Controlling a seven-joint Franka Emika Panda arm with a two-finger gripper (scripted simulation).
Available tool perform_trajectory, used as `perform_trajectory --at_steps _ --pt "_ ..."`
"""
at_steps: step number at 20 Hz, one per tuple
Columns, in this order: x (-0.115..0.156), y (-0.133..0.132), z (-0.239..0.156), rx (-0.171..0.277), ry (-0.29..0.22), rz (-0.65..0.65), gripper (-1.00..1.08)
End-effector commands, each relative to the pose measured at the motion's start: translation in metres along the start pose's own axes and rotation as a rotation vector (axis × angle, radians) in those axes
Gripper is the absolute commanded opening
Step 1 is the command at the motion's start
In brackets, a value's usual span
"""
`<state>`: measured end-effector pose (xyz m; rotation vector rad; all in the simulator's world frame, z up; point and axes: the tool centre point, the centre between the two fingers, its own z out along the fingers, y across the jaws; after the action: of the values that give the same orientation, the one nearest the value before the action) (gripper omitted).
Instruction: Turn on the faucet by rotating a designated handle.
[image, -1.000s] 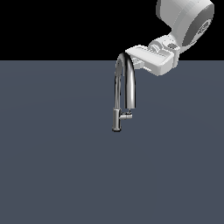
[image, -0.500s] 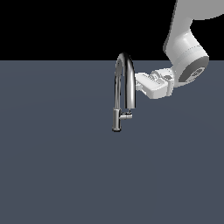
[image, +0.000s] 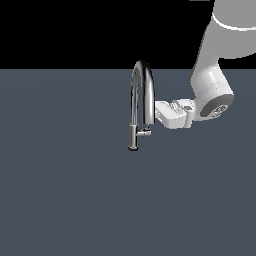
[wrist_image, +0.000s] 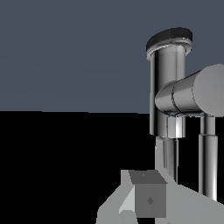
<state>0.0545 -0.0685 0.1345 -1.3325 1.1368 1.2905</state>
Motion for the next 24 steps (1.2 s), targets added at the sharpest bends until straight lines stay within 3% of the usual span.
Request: perform_trajectory --at_steps 1,7,24 --pt "0.005 -0.001 0.001 0.013 -0.014 0.012 -1.0" --pt "0.007 0.0 0.001 0.015 -0.016 0.014 -1.0" --pt "-0.004 0.039 0.002 0.016 -0.017 0.014 -1.0"
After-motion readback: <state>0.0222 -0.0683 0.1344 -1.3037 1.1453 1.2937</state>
